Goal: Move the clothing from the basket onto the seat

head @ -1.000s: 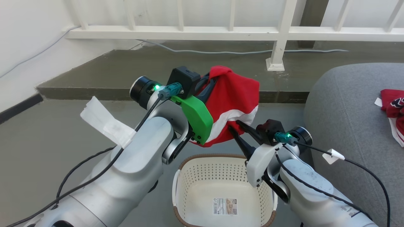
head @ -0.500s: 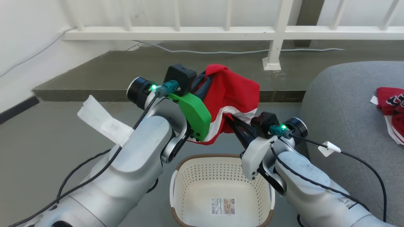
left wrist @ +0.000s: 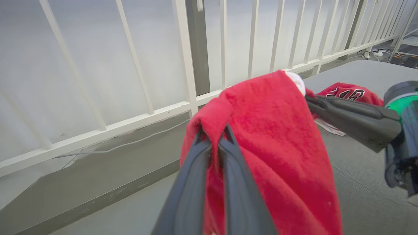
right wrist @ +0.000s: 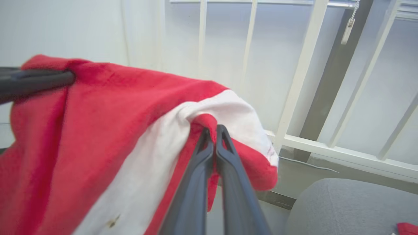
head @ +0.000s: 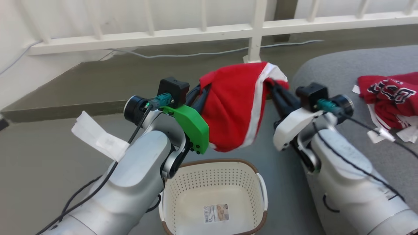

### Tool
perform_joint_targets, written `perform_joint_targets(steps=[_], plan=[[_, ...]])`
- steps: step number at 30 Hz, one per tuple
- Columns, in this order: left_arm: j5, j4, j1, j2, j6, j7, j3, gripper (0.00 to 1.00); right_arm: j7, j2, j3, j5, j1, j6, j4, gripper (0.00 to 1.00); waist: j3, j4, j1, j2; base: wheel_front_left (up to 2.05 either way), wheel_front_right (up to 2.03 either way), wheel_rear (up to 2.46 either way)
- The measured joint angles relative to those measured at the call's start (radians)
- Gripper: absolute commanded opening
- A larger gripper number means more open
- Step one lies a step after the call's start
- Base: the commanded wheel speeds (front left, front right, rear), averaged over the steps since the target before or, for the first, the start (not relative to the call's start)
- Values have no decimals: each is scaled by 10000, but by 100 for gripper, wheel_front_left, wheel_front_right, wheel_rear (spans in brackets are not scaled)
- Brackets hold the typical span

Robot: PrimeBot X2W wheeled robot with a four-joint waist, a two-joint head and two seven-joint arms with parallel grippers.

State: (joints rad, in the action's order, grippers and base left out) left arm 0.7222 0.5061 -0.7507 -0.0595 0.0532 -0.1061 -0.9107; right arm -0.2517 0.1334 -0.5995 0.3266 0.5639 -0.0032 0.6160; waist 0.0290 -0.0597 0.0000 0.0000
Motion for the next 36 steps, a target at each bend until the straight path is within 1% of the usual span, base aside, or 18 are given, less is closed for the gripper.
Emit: perform_joint_targets(steps=[5, 9, 14, 18, 19, 25, 29, 36], plan=[[67, -67, 190, 10, 0, -104, 10, 100, -2, 462, 543, -35, 57, -180, -564, 0, -22, -475, 0, 0, 0, 0, 0], [67, -238, 239, 15, -2, -194, -23, 100, -4, 863, 963, -121, 58, -397, -955, 0, -49, -850, 0, 0, 0, 0, 0], [65, -389, 491, 54, -38, -226, -336, 100, -15, 1411, 1546, -198, 58, -594, -1432, 0, -113, -1314, 0, 0, 0, 0, 0], [50, -523, 694, 71, -153, -224, -654, 100, -17, 1860, 2002, -199, 56, -660, -1735, 0, -194, -1679, 0, 0, 0, 0, 0], [50, -523, 694, 71, -153, -224, -654, 100, -17, 1860, 2002, -199, 56, -660, -1735, 0, -194, -1679, 0, 0, 0, 0, 0], [0, -769, 864, 86, -240, -224, -1020, 100, -23, 2416, 2591, -199, 9, -784, -2132, 0, -350, -2274, 0, 0, 0, 0, 0], [-56, -976, 872, 94, -265, -222, -1170, 100, -27, 2589, 2817, -199, 7, -784, -2428, 0, -487, -2696, 0, 0, 0, 0, 0], [-146, -1233, 871, 96, -265, -222, -1356, 100, -27, 2619, 3053, -196, -18, -786, -2895, 0, -788, -3493, 0, 0, 0, 0, 0]])
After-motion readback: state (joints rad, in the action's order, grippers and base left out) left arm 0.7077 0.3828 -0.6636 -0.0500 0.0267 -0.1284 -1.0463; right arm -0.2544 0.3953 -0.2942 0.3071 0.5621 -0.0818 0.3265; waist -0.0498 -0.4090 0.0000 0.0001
